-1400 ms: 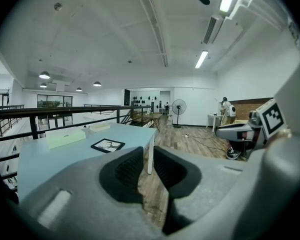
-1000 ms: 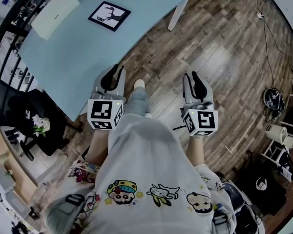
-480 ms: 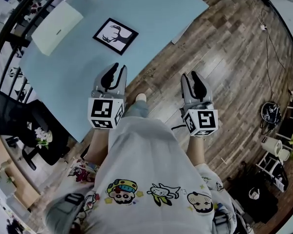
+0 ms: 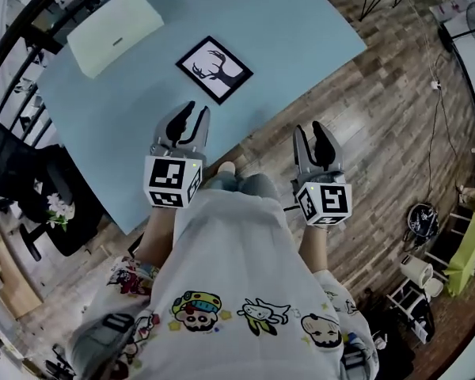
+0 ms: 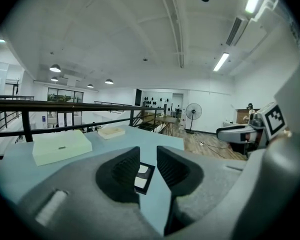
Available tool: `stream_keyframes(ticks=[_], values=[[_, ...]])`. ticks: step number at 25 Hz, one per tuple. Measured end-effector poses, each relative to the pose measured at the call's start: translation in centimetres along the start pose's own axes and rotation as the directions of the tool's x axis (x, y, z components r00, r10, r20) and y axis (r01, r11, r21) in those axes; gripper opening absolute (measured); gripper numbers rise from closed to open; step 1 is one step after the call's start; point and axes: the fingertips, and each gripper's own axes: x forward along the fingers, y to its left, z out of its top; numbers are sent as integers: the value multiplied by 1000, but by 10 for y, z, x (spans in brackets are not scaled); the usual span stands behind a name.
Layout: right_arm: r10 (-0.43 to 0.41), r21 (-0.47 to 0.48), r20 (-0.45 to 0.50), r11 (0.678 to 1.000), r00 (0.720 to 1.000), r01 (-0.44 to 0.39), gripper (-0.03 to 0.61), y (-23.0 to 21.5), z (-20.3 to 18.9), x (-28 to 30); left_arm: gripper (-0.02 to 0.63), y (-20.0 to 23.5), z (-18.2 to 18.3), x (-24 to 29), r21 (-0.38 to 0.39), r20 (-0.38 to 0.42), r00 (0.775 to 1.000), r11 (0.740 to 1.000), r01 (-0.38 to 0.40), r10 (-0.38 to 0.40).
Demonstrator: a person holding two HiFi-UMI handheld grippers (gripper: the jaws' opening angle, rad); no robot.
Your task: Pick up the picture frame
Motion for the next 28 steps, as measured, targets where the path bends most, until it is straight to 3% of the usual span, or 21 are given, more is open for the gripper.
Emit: stream_keyframes(ticks=[8, 14, 18, 28], values=[[140, -50, -33, 989, 990, -142, 156, 21, 10, 57, 98, 47, -12, -16, -82, -6, 988, 984, -156, 156], [277, -86, -48, 956, 960, -280, 160, 27, 21, 115, 98, 82, -9, -12, -138, 4, 953, 944, -299, 303], [394, -117, -75, 909, 916, -400, 160, 29, 29, 162, 98, 95, -7, 2, -178, -2, 915, 900, -398, 404], [622, -130, -130, 762, 772, -635, 164, 13, 45, 248, 106, 97, 16, 47, -234, -21, 813, 788, -569, 581]])
